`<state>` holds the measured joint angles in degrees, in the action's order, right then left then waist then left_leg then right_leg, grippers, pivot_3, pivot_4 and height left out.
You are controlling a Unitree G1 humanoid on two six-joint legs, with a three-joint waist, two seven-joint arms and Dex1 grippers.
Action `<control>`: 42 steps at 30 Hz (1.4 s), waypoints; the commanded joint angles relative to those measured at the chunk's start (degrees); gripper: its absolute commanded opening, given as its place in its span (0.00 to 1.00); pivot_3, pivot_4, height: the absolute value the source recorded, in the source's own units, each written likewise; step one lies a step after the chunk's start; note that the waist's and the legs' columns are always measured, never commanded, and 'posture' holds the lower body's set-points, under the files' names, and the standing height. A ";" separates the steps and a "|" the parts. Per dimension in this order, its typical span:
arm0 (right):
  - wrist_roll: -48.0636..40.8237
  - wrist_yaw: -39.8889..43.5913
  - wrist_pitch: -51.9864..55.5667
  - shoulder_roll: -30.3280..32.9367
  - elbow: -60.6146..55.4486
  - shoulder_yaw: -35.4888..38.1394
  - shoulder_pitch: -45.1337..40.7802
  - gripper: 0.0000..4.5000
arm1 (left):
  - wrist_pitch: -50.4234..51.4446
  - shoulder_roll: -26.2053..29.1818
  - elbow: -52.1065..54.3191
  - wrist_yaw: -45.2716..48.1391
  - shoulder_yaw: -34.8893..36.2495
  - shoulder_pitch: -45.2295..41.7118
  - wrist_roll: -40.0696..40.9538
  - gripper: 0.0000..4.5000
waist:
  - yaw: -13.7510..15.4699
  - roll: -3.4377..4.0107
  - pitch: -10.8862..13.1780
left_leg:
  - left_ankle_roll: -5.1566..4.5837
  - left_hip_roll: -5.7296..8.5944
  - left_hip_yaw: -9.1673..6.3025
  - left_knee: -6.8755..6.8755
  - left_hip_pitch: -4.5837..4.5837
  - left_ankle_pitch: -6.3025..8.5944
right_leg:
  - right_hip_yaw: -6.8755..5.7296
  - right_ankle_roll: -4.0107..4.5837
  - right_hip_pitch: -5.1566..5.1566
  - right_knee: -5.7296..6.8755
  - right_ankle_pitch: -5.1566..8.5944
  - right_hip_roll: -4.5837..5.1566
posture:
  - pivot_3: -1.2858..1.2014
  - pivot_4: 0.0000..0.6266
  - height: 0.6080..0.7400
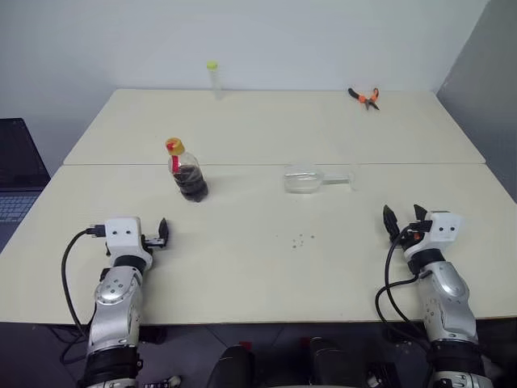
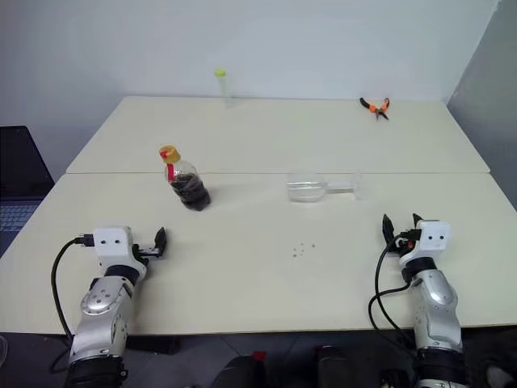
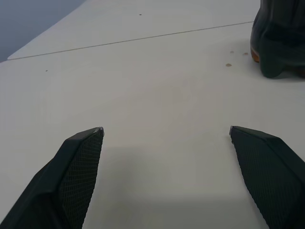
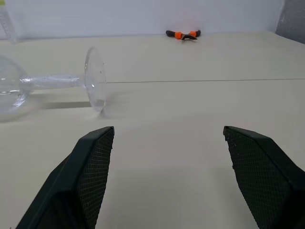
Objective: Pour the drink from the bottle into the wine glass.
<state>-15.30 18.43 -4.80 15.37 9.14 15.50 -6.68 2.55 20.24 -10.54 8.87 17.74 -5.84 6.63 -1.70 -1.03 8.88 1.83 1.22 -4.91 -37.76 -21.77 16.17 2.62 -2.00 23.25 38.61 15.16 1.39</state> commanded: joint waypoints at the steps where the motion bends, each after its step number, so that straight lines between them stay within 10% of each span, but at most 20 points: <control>1: -0.64 0.49 -0.42 0.62 -2.48 0.35 0.13 0.88 | -2.30 1.04 0.47 0.66 -0.21 -0.67 -0.44 1.00 | 0.00 0.00 0.00 | 0.00 0.00 0.00 0.00 0.00 0.00 | 0.00 0.00 0.00 0.00 0.00 0.00 | 0.52 0.24 1.00; 11: -1.80 4.23 1.26 0.95 -5.70 -1.58 1.35 0.88 | -4.05 1.44 1.03 0.71 -0.34 0.34 -1.70 1.00 | 0.00 0.00 0.00 | 0.00 0.00 -0.01 0.00 0.00 0.00 | 0.00 0.00 0.00 0.00 0.00 0.00 | 0.52 0.24 1.00; 25: -12.67 28.09 22.76 20.69 -38.61 -16.92 5.96 0.88 | -1.97 3.04 6.11 9.23 -2.82 -1.11 1.99 1.00 | 0.21 -0.06 0.07 | -0.01 0.08 -0.28 -0.10 -0.09 0.00 | -0.23 -0.06 -0.10 -0.10 0.04 0.09 | 0.52 0.24 1.00; 42: -12.12 27.84 23.29 17.64 -37.09 -18.03 1.25 0.88 | 3.43 4.17 -3.86 13.86 -5.93 -14.58 3.11 1.00 | 0.19 -0.07 0.08 | 0.00 0.11 -0.34 -0.13 -0.13 0.00 | -0.26 -0.06 -0.09 -0.09 0.04 0.06 | 0.52 0.24 1.00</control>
<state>-27.58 46.13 19.31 33.21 -26.84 -3.00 -4.25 6.85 24.00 -13.50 22.16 11.60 -19.02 9.08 -1.51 -1.09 8.96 1.83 1.33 -5.26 -37.89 -21.90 16.16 2.36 -2.06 23.16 38.52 15.20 1.45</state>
